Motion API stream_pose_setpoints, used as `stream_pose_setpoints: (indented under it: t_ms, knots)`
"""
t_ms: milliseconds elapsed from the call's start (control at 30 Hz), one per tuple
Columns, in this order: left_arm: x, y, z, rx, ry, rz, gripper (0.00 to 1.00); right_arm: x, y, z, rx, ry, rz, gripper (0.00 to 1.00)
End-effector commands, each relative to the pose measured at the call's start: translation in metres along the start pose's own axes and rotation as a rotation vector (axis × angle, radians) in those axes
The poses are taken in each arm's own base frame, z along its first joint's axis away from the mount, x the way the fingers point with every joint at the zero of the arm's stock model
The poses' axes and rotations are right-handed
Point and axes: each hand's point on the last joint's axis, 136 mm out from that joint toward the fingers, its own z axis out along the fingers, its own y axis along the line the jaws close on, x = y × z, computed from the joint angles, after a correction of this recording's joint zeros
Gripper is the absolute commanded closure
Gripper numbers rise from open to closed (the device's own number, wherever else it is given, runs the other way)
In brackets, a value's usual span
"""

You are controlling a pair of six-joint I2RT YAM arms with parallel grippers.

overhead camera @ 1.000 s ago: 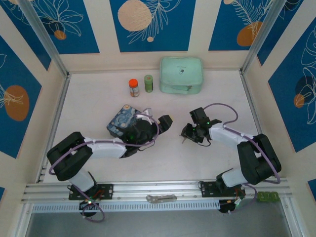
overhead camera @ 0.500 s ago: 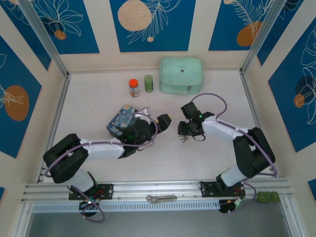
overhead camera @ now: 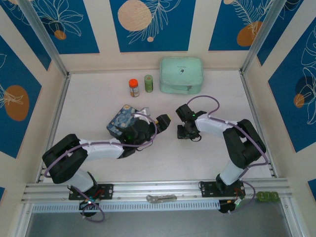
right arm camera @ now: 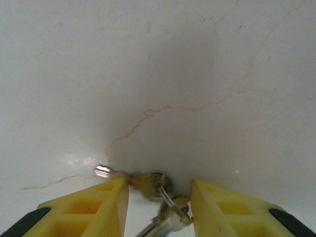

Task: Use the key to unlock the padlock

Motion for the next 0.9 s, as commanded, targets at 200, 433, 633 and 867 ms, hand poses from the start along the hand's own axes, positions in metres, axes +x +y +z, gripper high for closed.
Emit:
stream_pose_setpoints:
  t_ms: [200, 433, 633, 867]
  knots:
    - [-0.015, -0.001, -0.007, 0.006, -0.049, 0.009, 0.08, 0.008, 0.007, 0.006, -0.043, 0.054, 0.007, 0.75]
    - [-0.013, -0.005, -0.003, 0.017, -0.03, 0.018, 0.08, 0.009, 0.015, 0.006, -0.097, 0.058, 0.037, 1.0]
    - [0.002, -0.004, 0.007, 0.036, 0.031, -0.027, 0.08, 0.001, 0.02, -0.007, -0.24, 0.003, 0.099, 1.0]
    - [0.024, -0.003, 0.02, 0.058, 0.098, -0.105, 0.09, -0.001, 0.025, -0.029, -0.455, -0.006, 0.216, 1.0]
